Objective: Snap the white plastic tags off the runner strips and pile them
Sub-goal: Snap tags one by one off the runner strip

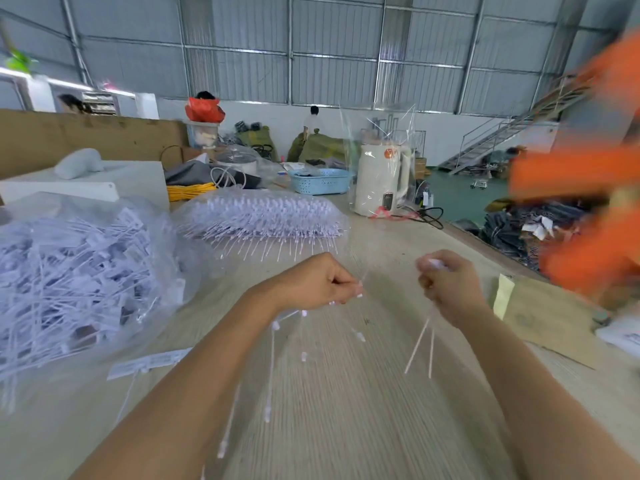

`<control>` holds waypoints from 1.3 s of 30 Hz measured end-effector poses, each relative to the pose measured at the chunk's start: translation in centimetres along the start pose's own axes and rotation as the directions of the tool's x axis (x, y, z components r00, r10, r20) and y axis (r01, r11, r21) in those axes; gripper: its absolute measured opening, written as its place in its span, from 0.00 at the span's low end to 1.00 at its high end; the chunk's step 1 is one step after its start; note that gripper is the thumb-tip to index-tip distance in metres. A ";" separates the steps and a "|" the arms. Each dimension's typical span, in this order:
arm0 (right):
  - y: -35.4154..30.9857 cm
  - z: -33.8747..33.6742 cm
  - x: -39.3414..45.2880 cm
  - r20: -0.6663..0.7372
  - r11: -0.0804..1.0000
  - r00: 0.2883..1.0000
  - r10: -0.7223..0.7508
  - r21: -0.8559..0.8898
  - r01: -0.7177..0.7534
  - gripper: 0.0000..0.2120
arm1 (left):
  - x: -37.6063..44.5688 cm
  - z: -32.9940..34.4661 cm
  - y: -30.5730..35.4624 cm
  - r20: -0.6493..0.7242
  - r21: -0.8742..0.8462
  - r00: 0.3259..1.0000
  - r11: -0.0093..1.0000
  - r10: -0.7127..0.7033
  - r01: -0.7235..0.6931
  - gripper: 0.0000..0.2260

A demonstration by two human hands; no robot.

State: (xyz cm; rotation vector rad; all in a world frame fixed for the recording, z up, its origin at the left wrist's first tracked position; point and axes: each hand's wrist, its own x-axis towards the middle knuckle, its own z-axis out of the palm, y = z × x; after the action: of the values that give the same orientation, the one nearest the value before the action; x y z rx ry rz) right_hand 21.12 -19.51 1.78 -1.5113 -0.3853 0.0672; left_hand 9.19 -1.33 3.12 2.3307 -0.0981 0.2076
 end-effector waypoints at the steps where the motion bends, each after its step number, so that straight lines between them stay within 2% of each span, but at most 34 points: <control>1: -0.5 -0.4 0.3 0.051 0.980 0.996 0.067 0.183 -0.075 0.12 | 0.2 -0.1 -0.1 -0.048 -0.001 0.999 1.000 -0.001 0.001 0.09; 2: -1.0 -0.5 0.4 0.140 0.934 0.983 0.121 0.320 -0.161 0.12 | 0.3 -0.1 -0.3 -0.084 0.043 0.996 0.999 0.000 0.003 0.06; 3: -1.3 -0.1 0.3 0.237 0.891 0.957 0.167 0.379 -0.249 0.11 | 0.5 0.0 -0.4 -0.101 0.131 0.995 0.991 0.002 0.011 0.11; 5: -1.5 1.0 -0.1 0.357 0.879 0.905 0.234 0.320 -0.354 0.10 | 0.8 0.3 -1.0 -0.081 0.332 0.997 0.943 -0.005 0.032 0.14; 7: -1.3 1.7 -0.4 0.359 0.895 0.891 0.279 0.240 -0.377 0.09 | 0.6 0.4 -0.9 -0.070 0.443 0.998 0.896 -0.006 0.037 0.13; 9: -1.1 1.8 -0.7 0.322 0.910 0.896 0.306 0.179 -0.375 0.08 | 0.6 0.4 -0.6 -0.080 0.419 0.997 0.908 0.015 0.020 0.08; 13: -0.3 3.4 -1.7 0.481 0.945 0.837 0.261 0.048 -0.323 0.07 | 0.8 1.0 -0.1 -0.118 0.417 0.991 0.909 0.060 -0.005 0.12; 14: -0.2 4.0 -2.1 0.511 0.956 0.827 0.234 0.034 -0.291 0.07 | 0.9 1.1 -0.1 -0.126 0.431 0.990 0.902 0.055 0.005 0.17; 16: 0.1 4.9 -2.7 0.511 0.980 0.843 0.166 0.010 -0.199 0.07 | 1.0 1.1 -0.1 -0.131 0.477 0.990 0.879 0.056 0.014 0.32; 17: 0.3 5.2 -2.9 0.492 0.991 0.862 0.122 -0.013 -0.132 0.07 | 1.0 1.1 0.0 -0.149 0.494 0.986 0.869 0.074 0.009 0.35; 19: 0.4 5.3 -2.8 0.430 0.998 0.902 0.043 -0.053 -0.023 0.08 | 0.9 0.7 0.2 -0.192 0.414 0.979 0.910 0.066 0.020 0.36; 21: 0.4 4.9 -2.5 0.371 0.999 0.929 0.008 -0.032 0.004 0.10 | 0.6 0.0 0.3 -0.168 0.275 0.985 0.958 -0.037 0.083 0.32; 23: 0.3 4.6 -2.3 0.346 1.000 0.938 0.000 0.013 -0.005 0.10 | 0.2 -0.7 -0.1 -0.043 0.287 0.991 0.949 -0.124 0.131 0.18; 25: 0.2 4.6 -2.3 0.341 0.999 0.940 0.000 0.033 -0.012 0.09 | -0.4 -0.9 -0.6 0.025 0.284 0.989 0.950 -0.146 0.133 0.13; 28: 0.1 4.9 -2.6 0.350 1.000 0.937 -0.016 0.027 0.007 0.07 | -1.3 -0.1 -1.1 -0.120 0.241 0.993 0.970 -0.013 0.041 0.05; 30: 0.0 5.1 -2.8 0.379 0.999 0.925 -0.032 -0.007 0.037 0.04 | -1.9 0.6 -1.5 -0.220 0.376 0.965 0.925 0.142 -0.051 0.04; 32: 0.1 5.2 -2.9 0.434 0.999 0.901 -0.017 -0.027 0.032 0.03 | -2.3 0.9 -1.9 -0.238 0.545 0.943 0.835 0.233 -0.069 0.08; 35: 0.3 5.1 -3.2 0.526 0.993 0.851 0.001 -0.099 0.059 0.08 | -2.9 1.1 -2.3 -0.196 0.713 0.958 0.701 0.209 -0.007 0.15; 39: 0.5 5.4 -3.5 0.547 0.956 0.836 -0.042 -0.222 0.193 0.04 | -3.1 1.1 -2.2 -0.101 0.795 0.983 0.607 0.156 -0.014 0.16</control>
State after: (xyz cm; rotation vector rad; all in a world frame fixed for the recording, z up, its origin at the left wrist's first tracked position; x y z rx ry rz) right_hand 16.40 -15.33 0.67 -1.7221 -0.9753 0.3611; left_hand 6.54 -0.58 0.24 3.2017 -0.0353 0.5937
